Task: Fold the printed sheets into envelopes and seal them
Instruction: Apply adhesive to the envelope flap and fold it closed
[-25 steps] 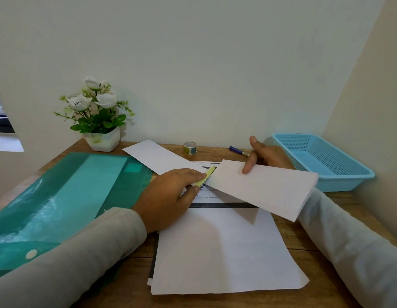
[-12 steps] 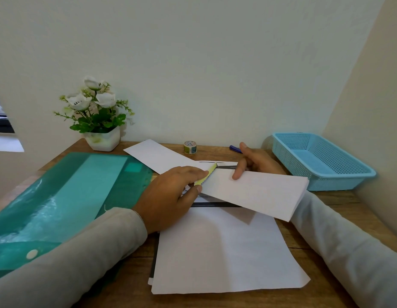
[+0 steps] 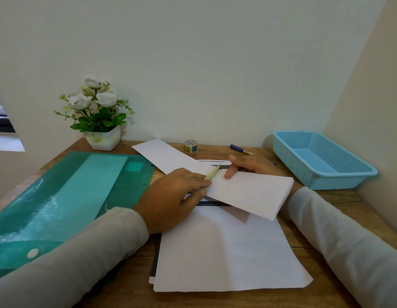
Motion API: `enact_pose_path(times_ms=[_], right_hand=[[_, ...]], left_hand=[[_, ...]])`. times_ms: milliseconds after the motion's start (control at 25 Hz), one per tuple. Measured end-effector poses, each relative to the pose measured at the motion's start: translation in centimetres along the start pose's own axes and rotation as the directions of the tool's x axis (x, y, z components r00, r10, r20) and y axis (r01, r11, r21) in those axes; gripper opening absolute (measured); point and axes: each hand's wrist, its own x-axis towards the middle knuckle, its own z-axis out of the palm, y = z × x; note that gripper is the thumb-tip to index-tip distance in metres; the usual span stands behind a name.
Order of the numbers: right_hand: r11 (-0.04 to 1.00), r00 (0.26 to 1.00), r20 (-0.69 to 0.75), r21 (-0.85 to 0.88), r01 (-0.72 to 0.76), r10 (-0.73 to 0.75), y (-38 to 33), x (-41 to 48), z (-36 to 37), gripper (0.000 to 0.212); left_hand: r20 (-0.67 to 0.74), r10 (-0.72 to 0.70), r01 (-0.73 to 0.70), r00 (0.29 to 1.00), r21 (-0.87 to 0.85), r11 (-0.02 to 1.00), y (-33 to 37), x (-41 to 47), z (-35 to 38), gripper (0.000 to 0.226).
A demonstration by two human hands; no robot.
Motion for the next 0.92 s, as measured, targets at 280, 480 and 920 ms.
enact_pose_path(times_ms=[280, 480, 920], right_hand=[[0.999, 0.999, 0.04, -0.032, -0.02, 0.021, -0.2, 0.5, -0.8, 0.013], [0.994, 0.987, 0.123, -0.017, -0.105, 0.107, 0.0, 0.2, -1.4, 0.04], [0.997, 0.996, 0.077, 0.059, -0.057, 0.052, 1.1, 0.3, -0.4, 0.061]], left_hand=[[-0.032, 0.021, -0.023, 0.999, -0.049, 0.999, 0.6, -0.2, -0.6, 0.045], [-0.02, -0.008, 0.008, 1.0, 0.007, 1.0, 0.6, -0.2, -0.7, 0.045], [-0.018, 0.028, -0.028, 0.999, -0.04, 0.999, 0.6, -0.2, -0.4, 0.047]])
